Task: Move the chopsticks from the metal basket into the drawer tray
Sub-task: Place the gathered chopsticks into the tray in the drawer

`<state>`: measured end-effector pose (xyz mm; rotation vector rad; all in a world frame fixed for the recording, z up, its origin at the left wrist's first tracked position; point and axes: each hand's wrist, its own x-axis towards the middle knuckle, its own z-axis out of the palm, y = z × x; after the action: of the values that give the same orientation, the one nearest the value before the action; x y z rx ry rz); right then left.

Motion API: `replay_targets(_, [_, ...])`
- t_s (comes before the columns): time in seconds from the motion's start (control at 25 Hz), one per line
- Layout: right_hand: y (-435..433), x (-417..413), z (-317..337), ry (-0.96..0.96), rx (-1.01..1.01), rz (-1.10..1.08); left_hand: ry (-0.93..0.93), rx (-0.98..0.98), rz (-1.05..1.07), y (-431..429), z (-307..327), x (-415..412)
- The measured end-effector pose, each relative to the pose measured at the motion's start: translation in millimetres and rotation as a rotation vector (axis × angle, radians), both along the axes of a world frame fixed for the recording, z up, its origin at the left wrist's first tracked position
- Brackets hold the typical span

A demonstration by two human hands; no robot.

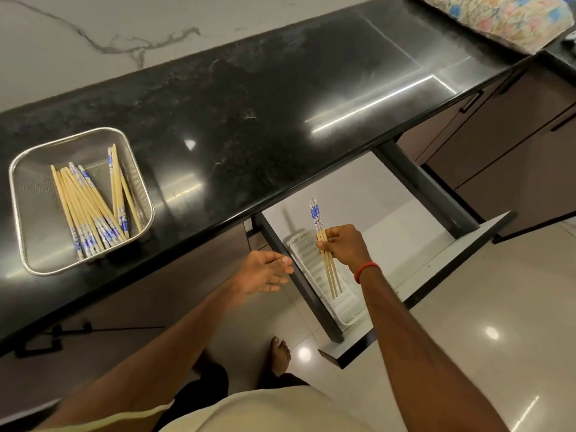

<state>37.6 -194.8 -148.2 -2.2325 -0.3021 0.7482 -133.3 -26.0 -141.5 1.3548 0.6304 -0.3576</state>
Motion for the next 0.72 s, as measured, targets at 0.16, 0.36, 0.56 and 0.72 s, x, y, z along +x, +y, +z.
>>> replay_targets(0.16, [-5,-2,-33,-0.045,-0.211,0.133,0.060,0.018,0.080,-6,-9,4])
replay_targets(0.36, [-9,-6,-66,0.043,-0.353,0.194,0.137,0.034,0.123,-8,-19,3])
replay_targets(0.56, [-14,-17,-88,0.074,-0.408,0.238,0.169,0.083,0.141,-6,-23,-1])
replay_targets(0.72, [-13,-23,-97,0.036,-0.391,0.234,0.167,0.115,0.140,-4,-18,2])
